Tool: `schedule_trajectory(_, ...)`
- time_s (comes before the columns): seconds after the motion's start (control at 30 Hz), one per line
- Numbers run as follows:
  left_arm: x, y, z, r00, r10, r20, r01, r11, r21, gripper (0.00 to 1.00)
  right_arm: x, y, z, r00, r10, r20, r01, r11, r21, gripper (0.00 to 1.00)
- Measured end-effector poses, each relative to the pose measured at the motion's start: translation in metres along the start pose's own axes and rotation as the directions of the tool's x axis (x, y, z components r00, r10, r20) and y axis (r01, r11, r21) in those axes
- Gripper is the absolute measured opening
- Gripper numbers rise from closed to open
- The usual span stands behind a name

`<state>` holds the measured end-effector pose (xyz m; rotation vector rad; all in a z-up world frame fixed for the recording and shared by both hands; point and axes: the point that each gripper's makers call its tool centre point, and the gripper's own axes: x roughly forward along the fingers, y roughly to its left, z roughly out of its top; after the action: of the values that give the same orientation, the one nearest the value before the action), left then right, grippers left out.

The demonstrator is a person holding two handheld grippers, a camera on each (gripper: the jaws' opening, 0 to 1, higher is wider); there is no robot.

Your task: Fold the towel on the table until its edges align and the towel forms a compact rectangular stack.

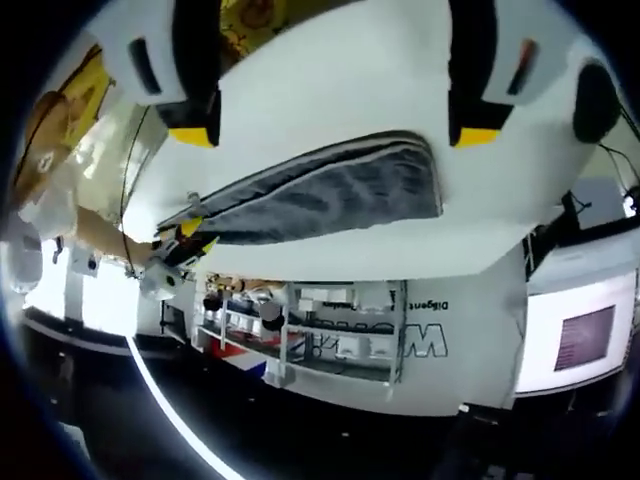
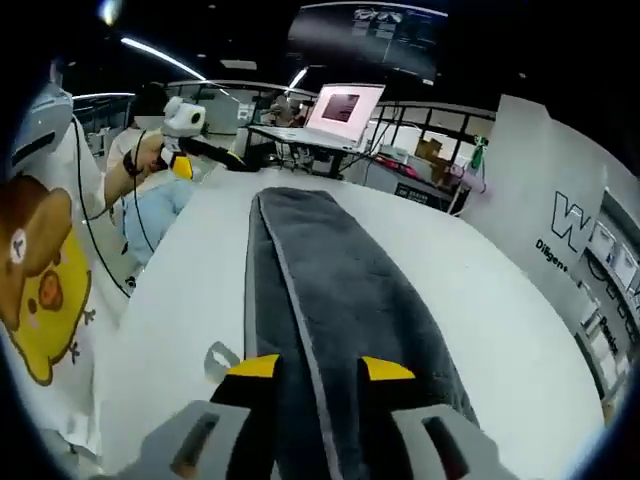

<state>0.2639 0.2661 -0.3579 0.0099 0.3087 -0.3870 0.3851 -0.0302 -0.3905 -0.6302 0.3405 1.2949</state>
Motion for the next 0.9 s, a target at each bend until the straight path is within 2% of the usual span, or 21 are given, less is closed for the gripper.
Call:
schedule_trajectory(0.1,-0.003,0.000,0.000,1.000,0.001,0.006,-0.001,1.000,-0.002,0.99,0.012,0.004,-0.006,0.999,0.024,-0.029,-0.024,1.000,0.003,0.27)
schedule_trajectory(0.3,-0.007,0.002,-0.002,1.000,0.008,0.011,-0.008,1.000,-0.012,0.99,0.015,0.008,-0.007,0.999,0.038,-0.031,-0.038,0.999,0.021,0.24)
schedule_trajectory(0.9,-0.007,0.003,-0.001,1.000,0.004,0.021,-0.003,1.000,-0.021,0.99,0.015,-0.001,-0.010,1.000,0.011,-0.027,-0.009,0.998,0.068,0.07)
